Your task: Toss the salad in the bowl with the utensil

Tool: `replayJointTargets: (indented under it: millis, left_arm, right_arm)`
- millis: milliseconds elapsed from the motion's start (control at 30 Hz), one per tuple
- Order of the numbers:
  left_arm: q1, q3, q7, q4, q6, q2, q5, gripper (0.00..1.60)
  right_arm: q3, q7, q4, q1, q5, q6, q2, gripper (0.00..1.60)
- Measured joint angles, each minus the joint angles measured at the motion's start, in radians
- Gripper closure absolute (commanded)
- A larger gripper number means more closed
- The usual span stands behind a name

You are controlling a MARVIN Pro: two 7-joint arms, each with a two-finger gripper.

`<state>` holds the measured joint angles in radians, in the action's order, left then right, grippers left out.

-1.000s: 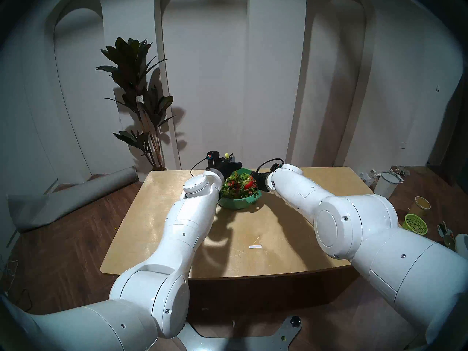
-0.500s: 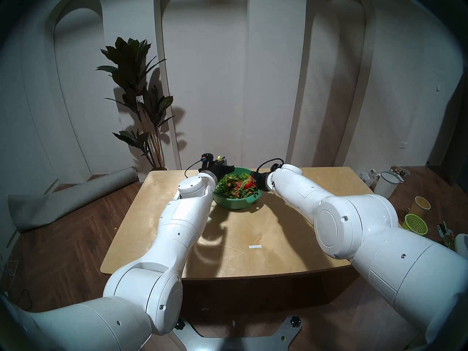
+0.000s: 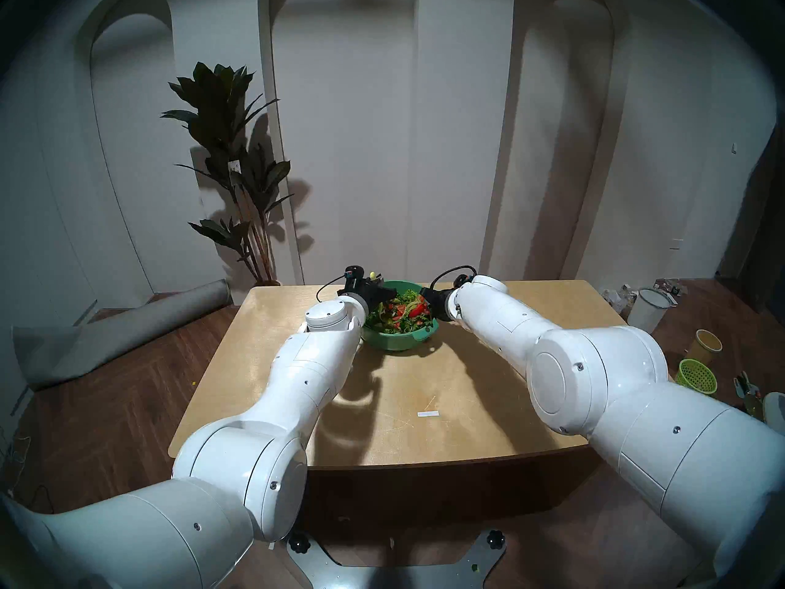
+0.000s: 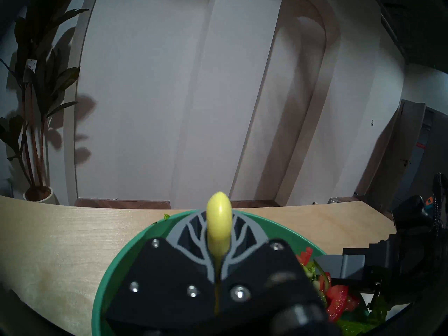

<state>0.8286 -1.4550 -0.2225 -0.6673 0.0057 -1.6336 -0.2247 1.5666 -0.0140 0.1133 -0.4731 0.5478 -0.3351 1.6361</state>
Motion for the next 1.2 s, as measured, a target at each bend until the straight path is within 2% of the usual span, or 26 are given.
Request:
replayJointTargets:
  millis: [200,667,1200]
  left_arm:
    - [-0.044,-0.003,-0.005,0.04,-0.013,0.001,0.006,1.6]
    - [-0.139,-0.002,-0.014,0.211,-0.044,0.006,0.03,1.6]
    - [-0.185,0.012,-0.035,0.346,-0.099,-0.002,0.051,1.6]
  right_arm:
    - [0.0,0.0,0.0,0.0,0.0,0.0,0.0,1.31]
    - [0.0,0.0,-0.001,0.001,0.0,0.0,0.0,1.31]
    - [0.0,0.001,-0.003,0.001,0.0,0.0,0.0,1.31]
